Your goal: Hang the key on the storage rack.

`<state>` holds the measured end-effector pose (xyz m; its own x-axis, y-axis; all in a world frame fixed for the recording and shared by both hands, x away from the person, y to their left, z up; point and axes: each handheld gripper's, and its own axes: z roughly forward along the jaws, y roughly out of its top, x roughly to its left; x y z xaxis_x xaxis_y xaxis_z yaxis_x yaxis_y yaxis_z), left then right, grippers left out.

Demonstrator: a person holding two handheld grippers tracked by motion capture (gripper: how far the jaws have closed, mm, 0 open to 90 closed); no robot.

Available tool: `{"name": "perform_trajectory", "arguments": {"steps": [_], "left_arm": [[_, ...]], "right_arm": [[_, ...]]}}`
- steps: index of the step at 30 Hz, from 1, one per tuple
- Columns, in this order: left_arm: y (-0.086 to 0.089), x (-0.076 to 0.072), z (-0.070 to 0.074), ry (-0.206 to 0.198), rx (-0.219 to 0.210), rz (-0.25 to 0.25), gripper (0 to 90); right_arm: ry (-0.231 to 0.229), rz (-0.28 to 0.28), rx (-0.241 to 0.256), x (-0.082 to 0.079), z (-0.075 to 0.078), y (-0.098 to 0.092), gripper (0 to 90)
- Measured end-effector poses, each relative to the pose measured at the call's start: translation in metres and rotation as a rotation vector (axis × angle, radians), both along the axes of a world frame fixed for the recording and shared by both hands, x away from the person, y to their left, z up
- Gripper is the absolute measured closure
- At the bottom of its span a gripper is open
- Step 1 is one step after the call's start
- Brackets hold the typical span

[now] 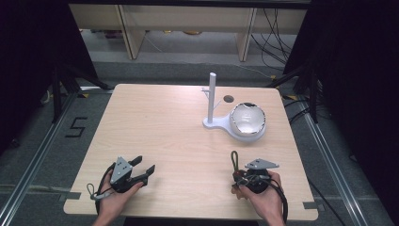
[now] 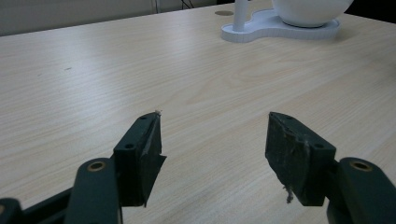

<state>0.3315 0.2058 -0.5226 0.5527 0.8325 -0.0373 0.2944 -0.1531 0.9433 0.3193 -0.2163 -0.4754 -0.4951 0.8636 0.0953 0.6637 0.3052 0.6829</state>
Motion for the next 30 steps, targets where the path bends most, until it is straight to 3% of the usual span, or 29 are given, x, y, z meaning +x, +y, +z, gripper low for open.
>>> {"name": "perform_trajectory", "arguments": {"steps": [1,3,7,8,11,12,21,22,25,26,28,30], "left_arm": [[0.0,0.0,0.0,0.0,0.0,0.0,35.6],[0.0,0.0,0.0,0.0,0.0,0.0,35.7],[0.0,0.0,0.0,0.0,0.001,0.001,35.6],[0.0,0.0,0.0,-0.001,0.004,0.0,35.7],[0.0,0.0,0.0,0.0,0.004,0.001,35.7],[0.0,0.0,0.0,0.0,0.003,0.001,35.7],[0.0,0.0,0.0,0.0,0.002,0.002,35.7],[0.0,0.0,0.0,0.0,0.001,0.002,35.7],[0.0,0.0,0.0,0.0,0.002,0.003,35.7],[0.0,0.0,0.0,0.0,0.003,0.003,35.7],[0.0,0.0,0.0,-0.001,0.003,0.004,35.7],[0.0,0.0,0.0,-0.004,0.013,0.0,35.8]], "right_arm": [[-0.047,0.028,-0.011,0.001,-0.003,-0.002,67.9],[-0.036,0.012,0.003,-0.001,-0.003,-0.001,68.0],[-0.072,0.001,0.024,-0.004,-0.005,-0.001,67.9],[-0.108,0.018,0.02,-0.004,-0.008,-0.002,67.9],[-0.119,0.007,0.05,-0.006,-0.008,-0.001,67.9],[-0.154,0.005,0.055,-0.007,-0.01,-0.002,68.0],[-0.204,-0.001,0.084,-0.011,-0.013,-0.002,68.0],[-0.236,-0.002,0.096,-0.011,-0.014,-0.002,68.0],[-0.257,-0.003,0.086,-0.012,-0.015,-0.003,68.0],[-0.274,-0.002,0.11,-0.013,-0.016,-0.002,68.0],[-0.278,-0.003,0.109,-0.013,-0.016,-0.002,68.0],[-0.322,-0.001,0.124,-0.013,-0.017,-0.003,68.0]]}}
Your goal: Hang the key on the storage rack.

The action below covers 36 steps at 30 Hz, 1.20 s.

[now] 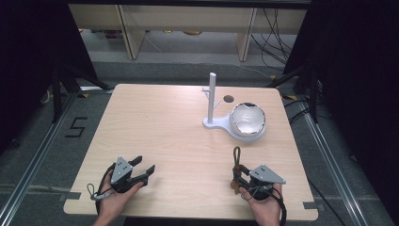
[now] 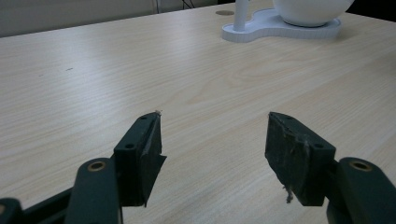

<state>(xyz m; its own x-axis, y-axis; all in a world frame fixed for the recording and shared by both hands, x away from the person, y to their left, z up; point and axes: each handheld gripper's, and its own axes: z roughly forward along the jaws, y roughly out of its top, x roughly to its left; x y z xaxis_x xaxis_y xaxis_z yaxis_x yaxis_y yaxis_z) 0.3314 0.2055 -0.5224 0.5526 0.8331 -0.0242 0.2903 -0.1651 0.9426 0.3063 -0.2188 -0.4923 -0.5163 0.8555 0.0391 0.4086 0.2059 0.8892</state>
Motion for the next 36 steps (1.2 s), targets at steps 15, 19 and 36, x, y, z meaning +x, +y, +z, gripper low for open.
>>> {"name": "perform_trajectory", "arguments": {"steps": [15,19,36], "left_arm": [[0.0,0.0,0.0,0.003,-0.009,0.012,36.1],[0.0,-0.001,0.0,0.009,0.001,0.013,35.9],[0.0,-0.003,0.002,-0.012,-0.041,-0.004,35.3]], "right_arm": [[-0.07,-0.016,0.022,0.0,0.008,-0.007,68.1],[-0.097,-0.016,0.015,0.0,0.009,-0.007,68.1],[-0.171,0.002,0.021,-0.001,0.031,0.01,68.1]]}}
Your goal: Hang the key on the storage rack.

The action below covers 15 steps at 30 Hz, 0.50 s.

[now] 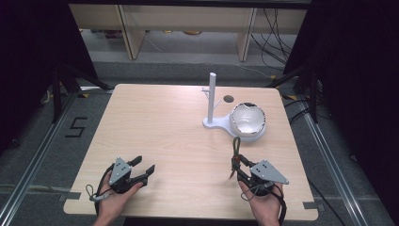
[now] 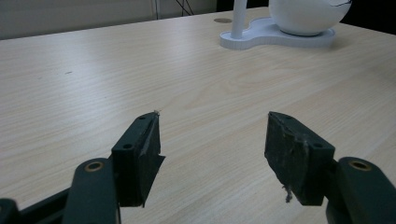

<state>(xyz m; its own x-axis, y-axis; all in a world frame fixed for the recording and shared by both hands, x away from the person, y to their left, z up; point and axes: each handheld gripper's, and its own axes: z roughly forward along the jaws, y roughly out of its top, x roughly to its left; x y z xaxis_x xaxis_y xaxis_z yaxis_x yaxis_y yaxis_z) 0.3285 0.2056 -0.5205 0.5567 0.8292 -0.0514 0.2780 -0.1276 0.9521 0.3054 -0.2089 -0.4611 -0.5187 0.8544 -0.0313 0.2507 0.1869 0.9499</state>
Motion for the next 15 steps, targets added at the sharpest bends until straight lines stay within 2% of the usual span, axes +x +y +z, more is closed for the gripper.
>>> {"name": "perform_trajectory", "arguments": {"steps": [3,4,5,6,7,8,9,10,11,12,15], "left_arm": [[-0.002,-0.002,0.002,0.002,-0.007,-0.002,35.4],[-0.002,-0.002,0.003,-0.003,-0.012,-0.007,35.5],[-0.002,-0.002,0.003,-0.003,-0.012,-0.007,35.6],[-0.003,-0.003,0.005,0.001,-0.012,-0.009,35.7],[-0.003,-0.003,0.005,-0.003,-0.018,-0.017,35.7],[-0.004,-0.004,0.007,0.001,-0.016,-0.013,35.8],[-0.004,-0.004,0.008,-0.008,-0.024,-0.022,35.9],[-0.005,-0.005,0.01,-0.005,-0.02,-0.019,35.9],[-0.005,-0.005,0.01,-0.005,-0.02,-0.019,35.9],[-0.006,-0.005,0.013,-0.012,-0.034,-0.023,35.9],[-0.006,-0.005,0.017,-0.022,-0.04,-0.028,35.9]], "right_arm": [[-0.021,0.008,-0.004,0.001,0.002,0.001,68.2],[-0.006,0.002,0.009,0.0,0.003,0.001,68.2],[-0.008,0.004,-0.001,0.0,0.004,0.002,68.1],[-0.029,0.009,0.003,0.001,0.004,0.002,68.2],[-0.003,-0.017,0.02,-0.002,0.006,0.004,68.2],[-0.03,0.005,0.018,0.001,0.006,0.003,68.2],[-0.034,0.0,0.007,0.0,0.008,0.003,68.2],[-0.028,-0.003,0.024,0.0,0.009,0.004,68.2],[-0.037,-0.006,0.008,0.0,0.01,0.004,68.2],[-0.042,-0.012,0.015,0.0,0.011,0.005,68.1],[-0.046,-0.002,0.028,0.001,0.013,0.007,68.2]]}}
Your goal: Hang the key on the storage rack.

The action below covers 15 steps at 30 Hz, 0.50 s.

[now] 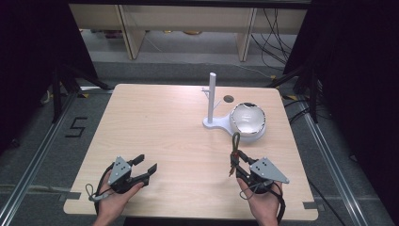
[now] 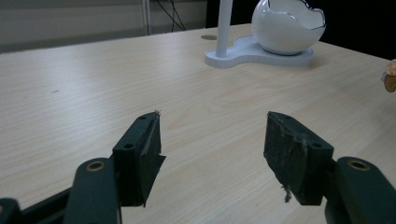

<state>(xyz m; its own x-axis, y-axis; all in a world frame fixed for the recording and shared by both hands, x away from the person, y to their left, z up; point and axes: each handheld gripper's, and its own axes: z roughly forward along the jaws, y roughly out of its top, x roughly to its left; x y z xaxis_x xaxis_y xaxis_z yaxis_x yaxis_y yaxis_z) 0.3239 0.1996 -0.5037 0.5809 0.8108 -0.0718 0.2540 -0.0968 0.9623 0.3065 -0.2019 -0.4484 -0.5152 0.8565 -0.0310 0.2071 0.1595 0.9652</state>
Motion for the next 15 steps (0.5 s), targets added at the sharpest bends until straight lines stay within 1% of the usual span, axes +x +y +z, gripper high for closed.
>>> {"name": "perform_trajectory", "arguments": {"steps": [1,2,3,4,5,6,7,8,9,10,11,12,13,14,15], "left_arm": [[-0.001,0.0,0.004,-0.005,-0.007,-0.002,35.9],[-0.001,0.0,0.004,-0.005,-0.007,-0.002,35.8],[-0.001,0.0,0.006,-0.002,-0.007,-0.006,35.8],[-0.003,0.0,0.01,0.0,-0.012,-0.015,35.9],[-0.004,0.001,0.012,-0.009,-0.027,-0.03,35.9],[-0.004,0.001,0.012,-0.009,-0.027,-0.03,36.0],[-0.008,0.0,0.017,-0.002,-0.035,-0.039,36.2],[-0.008,0.0,0.017,-0.002,-0.035,-0.039,36.3],[-0.01,0.0,0.02,-0.01,-0.043,-0.051,36.3],[-0.012,0.0,0.023,-0.007,-0.045,-0.056,36.3],[-0.015,0.0,0.026,-0.009,-0.05,-0.066,36.3],[-0.017,0.001,0.028,-0.012,-0.054,-0.076,36.4],[-0.022,0.001,0.034,-0.013,-0.045,-0.089,36.5],[-0.022,0.001,0.034,-0.013,-0.045,-0.089,36.5],[-0.025,0.001,0.036,-0.015,-0.046,-0.099,36.5]], "right_arm": [[-0.017,-0.004,-0.013,0.0,0.002,0.001,68.2],[-0.017,-0.004,-0.013,0.0,0.002,0.001,68.2],[-0.035,0.007,-0.027,0.002,0.003,0.001,68.2],[-0.017,0.008,-0.012,0.001,0.005,0.004,68.1],[-0.032,0.001,-0.022,0.001,0.005,0.004,68.1],[-0.019,0.005,0.001,0.001,0.005,0.007,68.2],[-0.018,0.014,0.001,0.001,0.006,0.008,68.2],[-0.018,0.014,0.001,0.001,0.006,0.008,68.2],[-0.037,0.017,-0.015,0.002,0.007,0.008,68.2],[-0.022,0.012,-0.005,0.001,0.007,0.011,68.2],[-0.025,0.005,-0.009,0.001,0.008,0.012,68.2],[-0.022,0.022,0.006,0.002,0.008,0.013,68.2],[-0.021,0.023,-0.007,0.001,0.009,0.015,68.1],[-0.021,0.023,-0.007,0.001,0.009,0.015,68.1],[-0.028,0.035,0.001,0.002,0.009,0.017,68.2]]}}
